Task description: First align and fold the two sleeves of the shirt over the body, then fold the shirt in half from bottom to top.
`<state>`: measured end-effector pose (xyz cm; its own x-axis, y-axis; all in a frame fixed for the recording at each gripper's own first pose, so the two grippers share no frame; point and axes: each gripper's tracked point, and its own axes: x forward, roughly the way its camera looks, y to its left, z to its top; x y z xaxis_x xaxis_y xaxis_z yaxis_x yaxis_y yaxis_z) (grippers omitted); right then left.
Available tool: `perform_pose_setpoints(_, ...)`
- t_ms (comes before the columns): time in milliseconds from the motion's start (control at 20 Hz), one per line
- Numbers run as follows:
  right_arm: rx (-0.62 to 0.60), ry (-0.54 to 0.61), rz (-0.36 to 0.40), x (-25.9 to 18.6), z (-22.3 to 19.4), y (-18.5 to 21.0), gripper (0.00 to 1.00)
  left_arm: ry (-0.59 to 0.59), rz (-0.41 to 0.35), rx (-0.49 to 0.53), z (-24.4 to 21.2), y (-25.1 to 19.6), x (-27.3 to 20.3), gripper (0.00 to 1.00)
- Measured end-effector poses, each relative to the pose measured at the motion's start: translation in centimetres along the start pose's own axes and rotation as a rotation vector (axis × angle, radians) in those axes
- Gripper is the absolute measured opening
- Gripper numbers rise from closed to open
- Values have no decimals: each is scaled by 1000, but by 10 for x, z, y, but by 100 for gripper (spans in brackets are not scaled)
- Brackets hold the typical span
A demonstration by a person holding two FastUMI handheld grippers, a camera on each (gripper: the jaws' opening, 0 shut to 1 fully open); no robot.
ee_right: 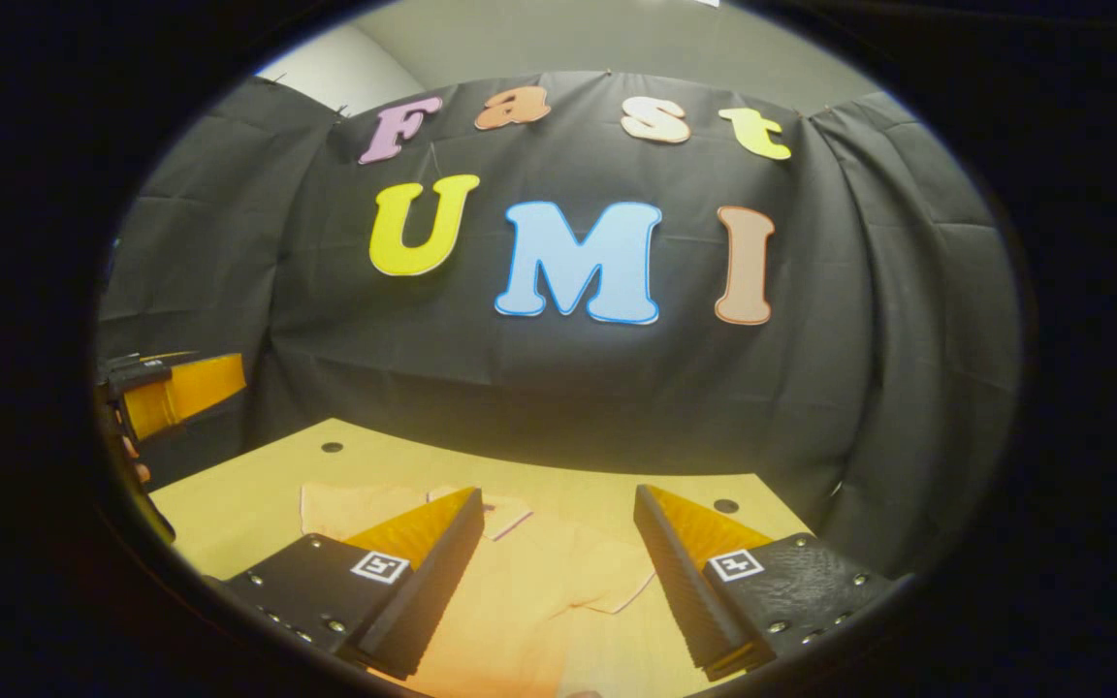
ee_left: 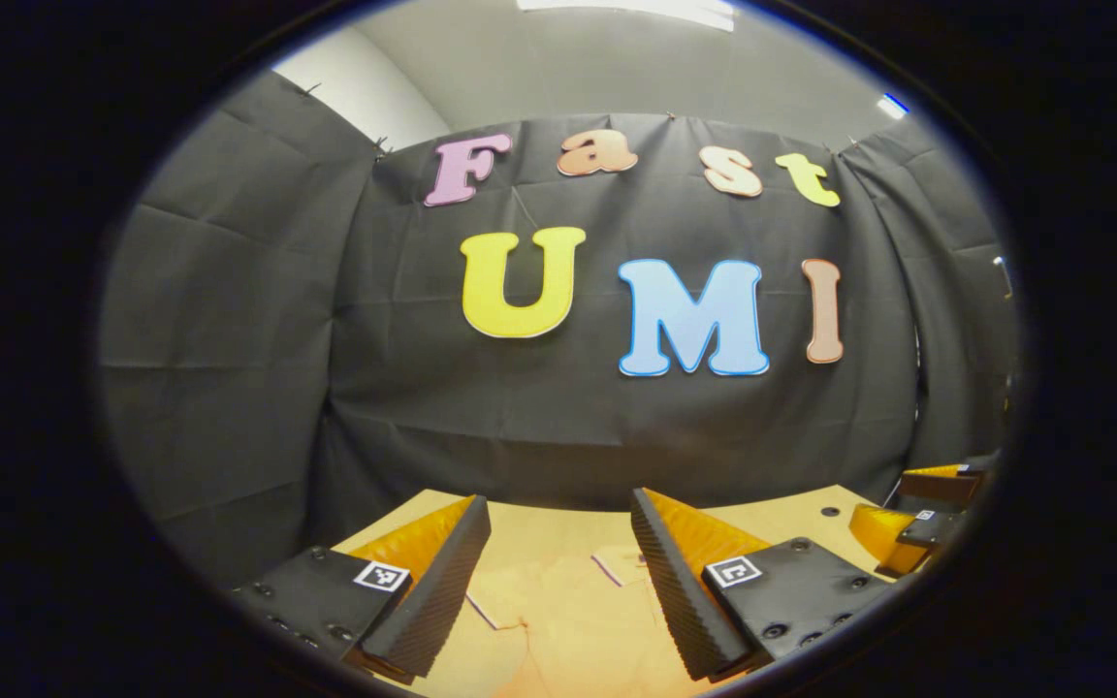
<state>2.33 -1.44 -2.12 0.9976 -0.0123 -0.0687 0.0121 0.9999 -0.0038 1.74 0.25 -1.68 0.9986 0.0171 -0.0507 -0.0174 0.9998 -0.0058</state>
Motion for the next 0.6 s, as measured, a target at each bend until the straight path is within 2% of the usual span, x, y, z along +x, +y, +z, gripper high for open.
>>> perform_pose_setpoints(350, 18, 112, -44, 34, -37, -26, 97, 9, 45, 2, -1, 15, -10, 95)
perform_pose_setpoints(600, 50, 254, -78, 72, -84, -49, 97, 18, 89, 3, -3, 28, -22, 94)
